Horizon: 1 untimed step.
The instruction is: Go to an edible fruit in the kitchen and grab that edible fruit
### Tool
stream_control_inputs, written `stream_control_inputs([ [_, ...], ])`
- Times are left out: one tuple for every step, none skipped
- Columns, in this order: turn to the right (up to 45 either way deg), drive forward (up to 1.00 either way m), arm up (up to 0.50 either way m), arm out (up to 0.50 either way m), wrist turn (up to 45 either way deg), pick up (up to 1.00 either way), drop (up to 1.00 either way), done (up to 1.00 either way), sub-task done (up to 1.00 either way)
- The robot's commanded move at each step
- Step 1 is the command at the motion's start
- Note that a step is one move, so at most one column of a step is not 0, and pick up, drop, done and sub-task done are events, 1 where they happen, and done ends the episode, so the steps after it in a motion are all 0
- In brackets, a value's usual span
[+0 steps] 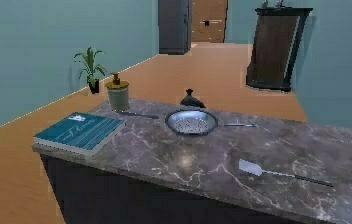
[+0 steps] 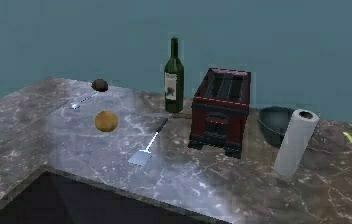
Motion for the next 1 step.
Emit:
stream_control_inputs([
  [-15.0, 0.00, 0.00, 0.00, 0.0, 0.00, 0.00, 0.00, 0.00],
])
